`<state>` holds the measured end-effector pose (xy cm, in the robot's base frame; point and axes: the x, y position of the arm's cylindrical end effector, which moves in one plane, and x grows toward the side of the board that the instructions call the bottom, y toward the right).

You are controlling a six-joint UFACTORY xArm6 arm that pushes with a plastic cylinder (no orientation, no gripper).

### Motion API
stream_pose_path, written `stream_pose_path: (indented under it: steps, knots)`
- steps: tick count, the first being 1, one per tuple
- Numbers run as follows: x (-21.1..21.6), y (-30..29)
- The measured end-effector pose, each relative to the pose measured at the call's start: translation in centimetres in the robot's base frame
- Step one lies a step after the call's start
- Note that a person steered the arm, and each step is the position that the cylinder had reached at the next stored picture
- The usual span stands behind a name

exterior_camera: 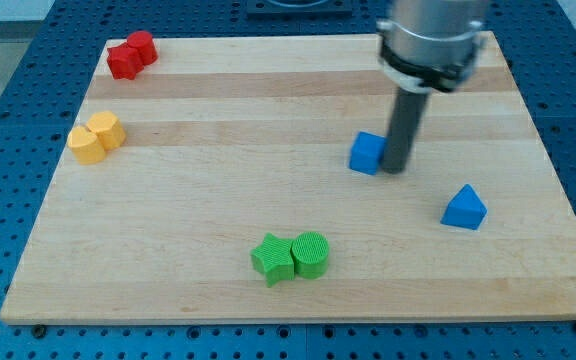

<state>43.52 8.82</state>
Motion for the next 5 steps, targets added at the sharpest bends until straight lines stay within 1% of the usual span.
stream_pose_path:
  steps: [1, 2, 3, 4, 5]
  knots:
    - [1.4, -4.8]
    - [2.0, -7.6]
    - [-1.6, -7.0]
    - [-2.3, -2.4]
    - [-4.5, 1.2]
